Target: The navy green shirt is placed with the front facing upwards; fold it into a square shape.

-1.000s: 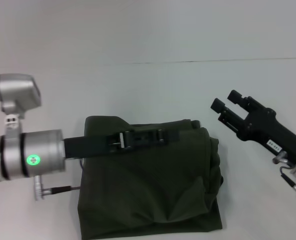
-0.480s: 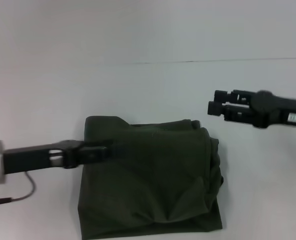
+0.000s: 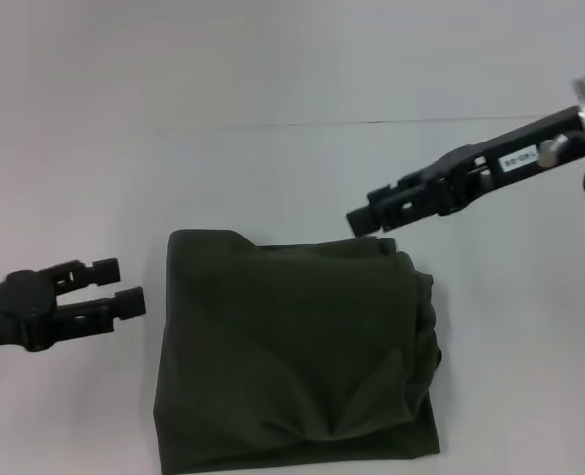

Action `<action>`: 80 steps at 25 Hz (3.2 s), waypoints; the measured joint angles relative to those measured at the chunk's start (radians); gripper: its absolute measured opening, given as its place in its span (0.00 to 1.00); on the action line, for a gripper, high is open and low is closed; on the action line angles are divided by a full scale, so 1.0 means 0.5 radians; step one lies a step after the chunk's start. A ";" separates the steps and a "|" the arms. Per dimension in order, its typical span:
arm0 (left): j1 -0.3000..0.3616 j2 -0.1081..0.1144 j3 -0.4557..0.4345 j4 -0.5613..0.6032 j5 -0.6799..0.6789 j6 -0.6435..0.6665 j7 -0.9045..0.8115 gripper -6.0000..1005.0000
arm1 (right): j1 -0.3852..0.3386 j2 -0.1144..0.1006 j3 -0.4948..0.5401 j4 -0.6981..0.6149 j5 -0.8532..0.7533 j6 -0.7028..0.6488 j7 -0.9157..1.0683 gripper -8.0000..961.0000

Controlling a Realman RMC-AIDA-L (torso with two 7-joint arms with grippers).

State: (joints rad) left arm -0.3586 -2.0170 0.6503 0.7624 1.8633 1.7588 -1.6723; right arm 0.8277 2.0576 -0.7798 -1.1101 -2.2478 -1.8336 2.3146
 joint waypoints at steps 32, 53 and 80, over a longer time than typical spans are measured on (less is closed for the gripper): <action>0.057 -0.031 -0.069 0.062 -0.016 0.026 0.124 0.87 | 0.385 0.067 -0.405 0.707 -0.405 0.191 0.131 0.69; 0.048 -0.034 -0.088 0.052 -0.019 0.012 0.150 0.87 | 0.288 0.067 -0.535 0.994 -0.394 0.188 0.049 0.69; 0.042 -0.059 -0.139 0.027 -0.021 0.005 0.151 0.87 | -0.013 0.016 -0.494 0.979 -0.398 0.258 -0.005 0.68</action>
State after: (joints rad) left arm -0.3378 -2.0463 0.5806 0.7757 1.8529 1.7613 -1.5969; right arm 0.8211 2.0657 -1.0270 -0.6205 -2.4468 -1.7046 2.3120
